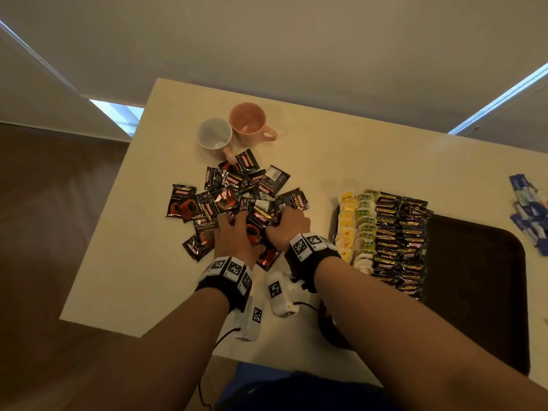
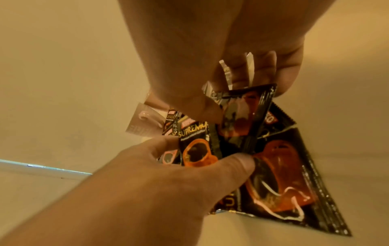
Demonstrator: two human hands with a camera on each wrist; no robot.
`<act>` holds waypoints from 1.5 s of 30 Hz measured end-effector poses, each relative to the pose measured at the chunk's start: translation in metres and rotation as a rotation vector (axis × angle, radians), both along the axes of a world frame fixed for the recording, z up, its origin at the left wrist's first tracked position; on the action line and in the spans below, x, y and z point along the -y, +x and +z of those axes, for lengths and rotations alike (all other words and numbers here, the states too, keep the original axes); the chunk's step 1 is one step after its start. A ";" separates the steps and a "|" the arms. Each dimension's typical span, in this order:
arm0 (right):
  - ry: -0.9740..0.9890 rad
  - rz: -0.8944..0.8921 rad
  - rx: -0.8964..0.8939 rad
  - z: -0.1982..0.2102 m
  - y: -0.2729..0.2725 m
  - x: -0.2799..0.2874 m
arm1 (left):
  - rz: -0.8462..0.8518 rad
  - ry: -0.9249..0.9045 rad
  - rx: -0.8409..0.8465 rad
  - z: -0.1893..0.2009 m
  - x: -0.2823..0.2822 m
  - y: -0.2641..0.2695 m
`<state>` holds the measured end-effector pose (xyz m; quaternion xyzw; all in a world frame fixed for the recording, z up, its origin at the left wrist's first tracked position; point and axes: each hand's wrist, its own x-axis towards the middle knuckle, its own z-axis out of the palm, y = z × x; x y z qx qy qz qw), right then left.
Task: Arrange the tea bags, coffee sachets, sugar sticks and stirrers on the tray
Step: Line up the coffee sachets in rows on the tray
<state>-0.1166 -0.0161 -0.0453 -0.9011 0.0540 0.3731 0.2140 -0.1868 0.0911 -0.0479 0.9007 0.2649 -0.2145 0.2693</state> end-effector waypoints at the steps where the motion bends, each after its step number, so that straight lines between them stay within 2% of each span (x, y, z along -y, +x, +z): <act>1: 0.019 -0.024 -0.013 0.001 -0.001 -0.002 | 0.000 -0.011 0.009 0.000 0.000 0.000; 9: 0.147 -0.030 0.008 0.007 -0.002 0.007 | 0.013 -0.145 0.095 0.004 0.008 -0.007; 16: 0.103 -0.078 -0.024 0.006 0.002 0.014 | 0.002 -0.206 0.104 0.013 0.004 -0.013; 22: 0.149 -0.135 0.035 0.015 -0.006 0.026 | 0.165 -0.238 0.239 0.025 -0.006 -0.026; 30: 0.315 -0.230 0.085 0.028 -0.029 0.048 | 0.360 -0.336 0.221 0.044 -0.007 -0.031; 33: 0.384 -0.251 0.112 0.036 -0.033 0.055 | 0.418 -0.470 0.198 0.049 -0.005 -0.033; 36: 0.513 -0.309 0.140 0.052 -0.038 0.063 | 0.640 -0.860 0.169 0.062 0.003 -0.035; 39: 0.648 -0.358 0.101 0.065 -0.047 0.069 | 0.683 -1.149 0.096 0.086 0.013 -0.031; 41: 0.686 -0.339 0.109 0.071 -0.052 0.077 | 0.673 -1.181 0.068 0.096 0.022 -0.028; 45: 0.622 -0.235 0.223 0.081 -0.059 0.097 | 0.669 -1.091 0.084 0.109 0.048 -0.025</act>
